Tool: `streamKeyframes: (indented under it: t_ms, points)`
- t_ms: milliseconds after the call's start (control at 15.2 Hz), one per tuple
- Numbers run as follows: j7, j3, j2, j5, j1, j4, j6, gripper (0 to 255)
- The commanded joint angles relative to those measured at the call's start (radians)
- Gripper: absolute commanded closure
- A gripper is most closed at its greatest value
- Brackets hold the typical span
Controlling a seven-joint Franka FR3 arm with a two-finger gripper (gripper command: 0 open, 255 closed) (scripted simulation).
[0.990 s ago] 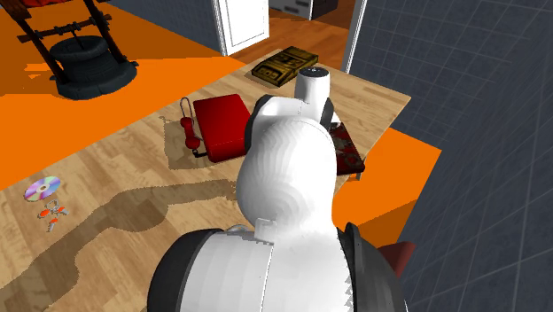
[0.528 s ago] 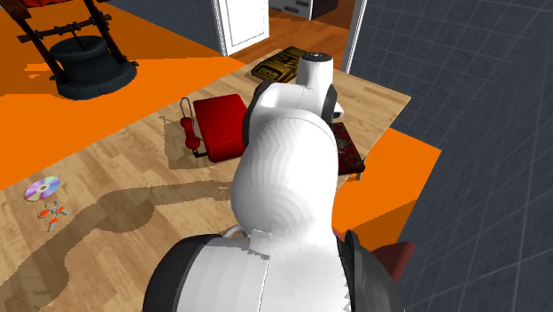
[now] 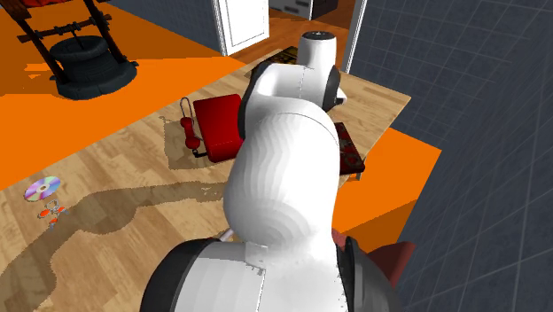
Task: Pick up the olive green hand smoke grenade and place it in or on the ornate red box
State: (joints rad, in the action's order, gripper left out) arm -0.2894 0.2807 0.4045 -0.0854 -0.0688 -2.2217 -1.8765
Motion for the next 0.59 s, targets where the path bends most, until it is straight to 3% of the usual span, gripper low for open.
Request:
streamKeyframes:
  t_ms: [0, 330, 528]
  points:
    - [0.002, -0.003, 0.003, 0.001, 0.001, 0.024, 0.027, 255]
    - [0.002, -0.007, 0.003, 0.003, 0.003, 0.080, 0.083, 255]
    - [0.015, -0.014, -0.105, 0.033, 0.025, 0.196, 0.093, 255]
